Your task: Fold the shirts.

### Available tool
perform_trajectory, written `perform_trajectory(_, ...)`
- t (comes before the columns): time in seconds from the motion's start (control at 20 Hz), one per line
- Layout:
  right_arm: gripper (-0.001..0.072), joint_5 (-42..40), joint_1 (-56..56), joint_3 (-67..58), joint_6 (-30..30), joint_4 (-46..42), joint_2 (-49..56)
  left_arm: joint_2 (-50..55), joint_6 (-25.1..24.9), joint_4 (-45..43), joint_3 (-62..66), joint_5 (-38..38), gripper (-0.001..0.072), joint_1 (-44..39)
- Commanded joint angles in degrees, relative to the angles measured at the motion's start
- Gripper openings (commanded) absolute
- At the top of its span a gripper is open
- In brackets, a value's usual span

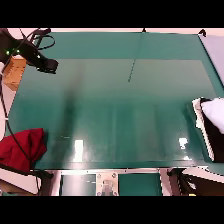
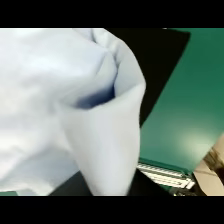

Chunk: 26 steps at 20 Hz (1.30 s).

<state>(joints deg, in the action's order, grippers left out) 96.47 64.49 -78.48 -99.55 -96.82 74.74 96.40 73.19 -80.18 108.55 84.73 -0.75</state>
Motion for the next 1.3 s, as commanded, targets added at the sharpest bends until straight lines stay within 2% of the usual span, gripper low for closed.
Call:
perform_trajectory(0.0,0.0462,-3.5,0.07,11.82,-0.83,-6.36,-0.15,-0.02,-0.2,-0.55,0.0,1.36,0.0024,-0.13)
perform_trajectory(0.05,0.058,-3.26,0.07,13.57,-0.83,-6.54,0.07,-0.02,-0.2,-0.39,0.0,1.29,0.0024,-0.13)
perform_trajectory(0.2,0.0575,-1.53,-0.09,11.87,-2.64,-5.77,0.44,-0.02,-0.24,1.16,0.0,1.16,0.0024,-0.13)
perform_trajectory(0.25,0.0517,-1.22,-0.52,9.68,-3.37,-3.04,0.44,-0.04,-0.39,1.68,0.0,1.22,0.0024,-0.13)
perform_trajectory(0.35,0.0061,-2.19,-3.28,4.09,-1.46,7.52,0.39,-0.31,-1.25,2.84,0.0,1.64,0.0024,-0.13)
perform_trajectory(0.4,0.0043,-3.43,-5.7,1.25,-0.31,13.18,0.31,-0.74,-1.25,3.74,0.02,2.21,0.0023,-0.13)
perform_trajectory(0.6,0.0022,-12.24,-21.31,-3.69,5.7,30.71,-2.14,-5.35,-0.55,6.25,-3.56,5.79,0.0023,-0.13)
perform_trajectory(0.75,0.0021,-15.74,-36.57,1.68,9.27,30.08,-7.34,-14.12,0.42,9.31,-16.24,4.48,0.0023,-0.13)
perform_trajectory(1.0,0.0021,-26.71,-57.55,29.66,7.93,30.84,-22.69,-34.56,2.01,10.95,-45.75,-1.22,0.0024,-0.13)
perform_trajectory(1.1,0.0021,-30.8,-62.64,35.63,7.58,32.02,-25.42,-39.76,2.34,10.78,-51.8,-1.14,0.0024,-0.13)
perform_trajectory(1.25,0.0022,-32.54,-67.04,36.63,7.67,32.76,-25.75,-43.04,3.3,10.78,-54.16,-0.46,0.0024,-0.13)
